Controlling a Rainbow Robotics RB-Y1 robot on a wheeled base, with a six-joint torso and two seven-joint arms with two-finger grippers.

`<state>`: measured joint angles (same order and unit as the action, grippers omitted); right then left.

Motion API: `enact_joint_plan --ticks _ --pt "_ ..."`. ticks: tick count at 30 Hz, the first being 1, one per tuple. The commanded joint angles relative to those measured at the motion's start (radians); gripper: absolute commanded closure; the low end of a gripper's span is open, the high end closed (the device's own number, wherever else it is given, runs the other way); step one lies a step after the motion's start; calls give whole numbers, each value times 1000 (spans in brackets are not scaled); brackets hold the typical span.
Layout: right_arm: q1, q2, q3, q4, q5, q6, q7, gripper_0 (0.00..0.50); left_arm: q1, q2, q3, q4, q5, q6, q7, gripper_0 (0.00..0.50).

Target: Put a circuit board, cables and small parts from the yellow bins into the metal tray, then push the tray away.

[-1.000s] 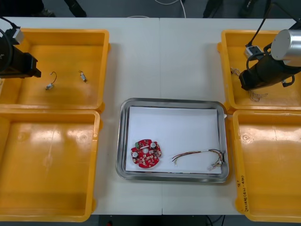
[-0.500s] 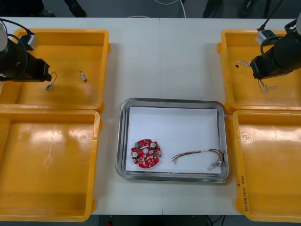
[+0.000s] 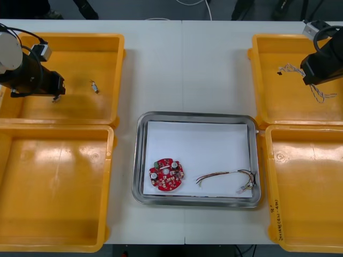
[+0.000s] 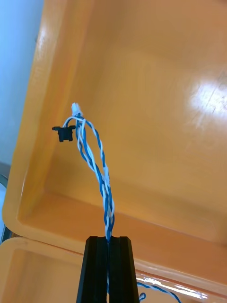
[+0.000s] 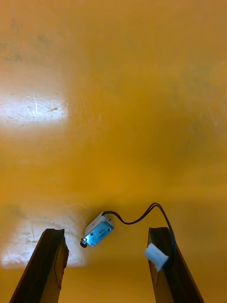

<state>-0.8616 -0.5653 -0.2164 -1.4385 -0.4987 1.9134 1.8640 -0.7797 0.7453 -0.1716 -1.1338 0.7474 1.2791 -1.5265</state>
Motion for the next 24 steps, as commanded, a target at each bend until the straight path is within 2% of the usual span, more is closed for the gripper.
enact_joint_plan --ticks 1,4,15,24 --pt "3 -53 -28 -96 -3 6 23 500 11 -14 -17 6 -5 -14 2 0" --pt "3 -54 -28 -128 -18 6 24 500 11 -14 -28 19 -5 -20 -3 0" --pt "3 -70 32 -189 -181 6 35 500 13 -23 -51 48 -17 -49 -4 0" --pt "3 -77 158 -292 -219 6 26 500 13 -30 -51 77 -22 -87 -17 0"
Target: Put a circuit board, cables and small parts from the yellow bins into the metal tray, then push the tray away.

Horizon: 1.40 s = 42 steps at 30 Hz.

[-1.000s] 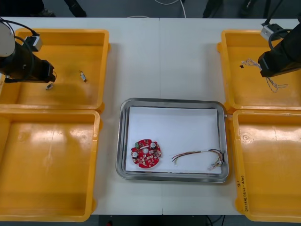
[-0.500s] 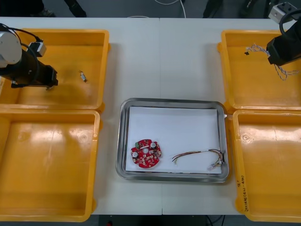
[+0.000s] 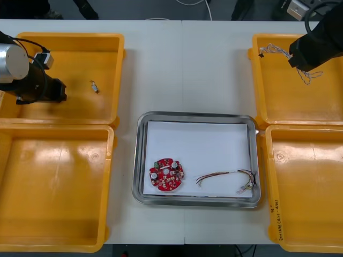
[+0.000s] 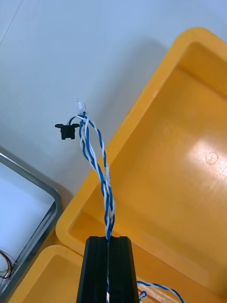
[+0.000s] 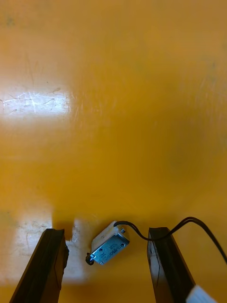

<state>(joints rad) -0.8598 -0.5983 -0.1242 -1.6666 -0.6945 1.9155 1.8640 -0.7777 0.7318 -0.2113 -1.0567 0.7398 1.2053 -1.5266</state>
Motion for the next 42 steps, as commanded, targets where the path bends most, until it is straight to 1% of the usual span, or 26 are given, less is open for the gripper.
enact_joint_plan --ticks 1,5,11,12,13,14,17,21,26,31,35,38,42 --pt "1 -44 80 -70 -30 4 27 500 11 -17 -11 3 -10 -16 -18 0" --pt "1 -48 120 -82 -57 4 27 500 11 -19 -11 14 -7 -29 -26 0" --pt "11 -64 144 -87 -138 4 32 500 15 -20 -11 24 -7 -46 -32 0" --pt "21 -71 144 -93 -154 4 34 500 20 -20 -11 24 -5 -50 -34 86" --pt "28 -77 144 -102 -163 4 34 500 20 -20 -11 24 -5 -56 -35 272" --pt "39 -83 146 -114 -175 4 32 500 23 -20 -11 24 -5 -58 -37 497" --pt "85 -110 147 -171 -195 4 35 500 26 -20 -11 24 -4 -67 -41 500" --pt "110 -133 164 -216 -203 4 38 500 26 -20 -11 24 -2 -69 -40 500" --pt "116 -141 189 -228 -214 4 38 500 26 -20 -11 24 3 -69 -40 500" --pt "148 -141 195 -259 -220 4 38 500 25 -17 -5 17 3 -69 -38 500" --pt "166 -141 195 -279 -223 4 38 500 25 -15 24 -12 -13 -27 -34 500" --pt "176 -141 195 -286 -221 4 38 500 25 -15 55 -48 -22 28 -30 500" --pt "177 -141 193 -286 -224 4 38 500 25 -15 104 -117 -43 129 -18 500"
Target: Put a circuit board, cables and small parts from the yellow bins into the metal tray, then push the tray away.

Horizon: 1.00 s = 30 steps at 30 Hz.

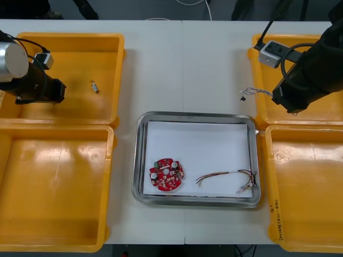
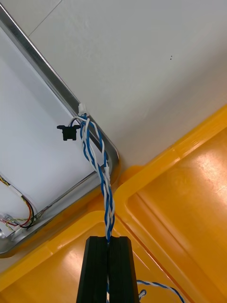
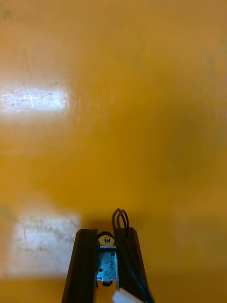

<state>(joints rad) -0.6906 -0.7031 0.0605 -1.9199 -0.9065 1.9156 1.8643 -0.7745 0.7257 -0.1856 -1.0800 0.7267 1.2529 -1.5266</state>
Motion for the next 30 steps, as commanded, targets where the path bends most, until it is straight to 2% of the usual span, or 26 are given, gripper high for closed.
enact_joint_plan --ticks 1,16,23,30 --pt "8 -36 10 -33 -14 4 38 500 21 -8 92 -113 -36 111 -15 500" --pt "8 -35 10 -33 -6 4 38 500 21 -11 245 -380 -110 468 37 500" --pt "8 -36 9 -33 -6 4 38 500 23 -28 271 -549 -158 654 174 500" --pt "8 -36 10 -33 -5 4 38 500 24 -112 264 -687 -220 667 301 500"
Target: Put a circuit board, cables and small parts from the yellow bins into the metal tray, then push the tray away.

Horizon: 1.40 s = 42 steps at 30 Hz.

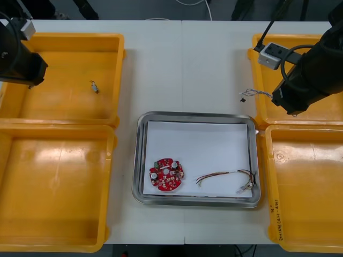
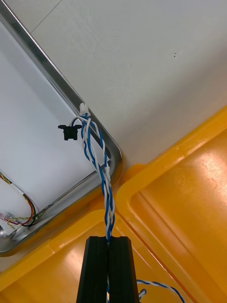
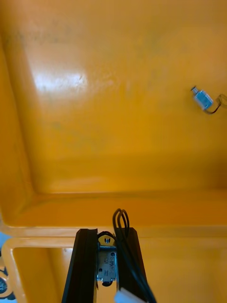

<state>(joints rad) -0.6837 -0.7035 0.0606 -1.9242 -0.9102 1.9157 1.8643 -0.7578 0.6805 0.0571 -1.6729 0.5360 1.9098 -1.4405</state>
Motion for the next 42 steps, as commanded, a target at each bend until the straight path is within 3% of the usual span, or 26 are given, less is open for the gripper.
enact_joint_plan --ticks 1,12,23,42 --pt "1 -36 10 -29 -1 4 38 500 8 -79 9 -116 -30 10 241 500" --pt "0 -36 8 -29 1 4 33 500 5 -210 -197 -238 -68 10 425 500" --pt "1 -36 10 -29 5 4 33 500 0 -279 -399 -243 -85 9 604 500" --pt "1 -36 10 -29 5 4 30 500 -1 -302 -661 -222 -61 -193 862 499"
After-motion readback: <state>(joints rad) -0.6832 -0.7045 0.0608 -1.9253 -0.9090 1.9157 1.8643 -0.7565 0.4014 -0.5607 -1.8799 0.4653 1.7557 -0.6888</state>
